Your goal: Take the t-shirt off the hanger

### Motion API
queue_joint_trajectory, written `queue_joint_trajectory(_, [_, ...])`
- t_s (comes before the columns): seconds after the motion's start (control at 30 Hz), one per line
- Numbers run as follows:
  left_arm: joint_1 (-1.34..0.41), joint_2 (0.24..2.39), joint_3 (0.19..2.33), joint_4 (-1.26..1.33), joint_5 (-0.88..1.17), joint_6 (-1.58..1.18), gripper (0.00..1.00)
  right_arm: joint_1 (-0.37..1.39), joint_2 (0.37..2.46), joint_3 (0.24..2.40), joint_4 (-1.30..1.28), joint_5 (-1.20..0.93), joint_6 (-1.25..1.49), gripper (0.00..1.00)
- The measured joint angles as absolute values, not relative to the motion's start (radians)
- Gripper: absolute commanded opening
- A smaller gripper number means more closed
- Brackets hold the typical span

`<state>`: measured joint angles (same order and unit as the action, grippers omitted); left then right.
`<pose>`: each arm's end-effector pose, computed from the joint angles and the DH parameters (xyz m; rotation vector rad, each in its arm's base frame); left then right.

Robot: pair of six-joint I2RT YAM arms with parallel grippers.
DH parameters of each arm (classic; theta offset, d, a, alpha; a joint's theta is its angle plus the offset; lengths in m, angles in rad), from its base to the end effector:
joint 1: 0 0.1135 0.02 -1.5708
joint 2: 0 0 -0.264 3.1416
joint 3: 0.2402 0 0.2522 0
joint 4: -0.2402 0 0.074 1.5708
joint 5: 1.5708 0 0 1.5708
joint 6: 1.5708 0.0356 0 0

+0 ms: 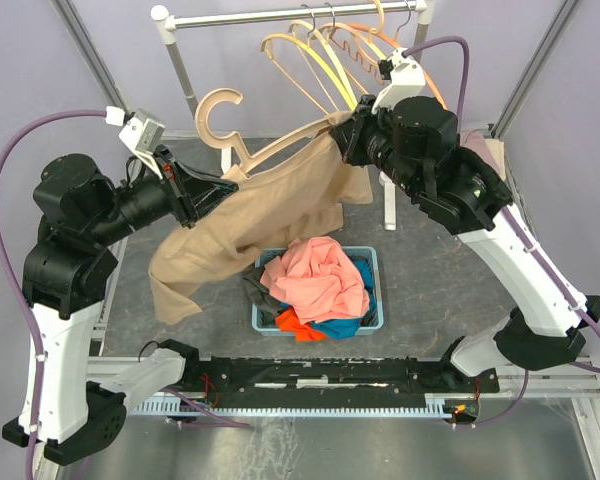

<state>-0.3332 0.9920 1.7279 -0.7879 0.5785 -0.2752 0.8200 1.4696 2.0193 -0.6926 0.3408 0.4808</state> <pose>0.1076 -0.0578 0.5380 0.5086 1.6192 -0.9281 0.1979 0.1946 0.5400 -0.0378 1.7517 0.6718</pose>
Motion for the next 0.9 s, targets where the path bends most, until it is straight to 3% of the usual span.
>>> queue_joint_trajectory(0.07, [-0.333,0.992,1.728,-0.786,0.578,-0.275,0.03,0.820,1.470,2.019,-0.692,0.353,0.484,0.01])
queue_joint_trajectory(0.53, [-0.333,1.029,1.768,-0.796,0.551,-0.275,0.03,0.815,1.425,1.999,-0.698,0.483,0.465,0.01])
queue_joint_trajectory(0.9, [-0.334,1.029,1.792,-0.830,0.557,-0.275,0.03,0.750,1.402,1.982,-0.709,0.467,0.464,0.01])
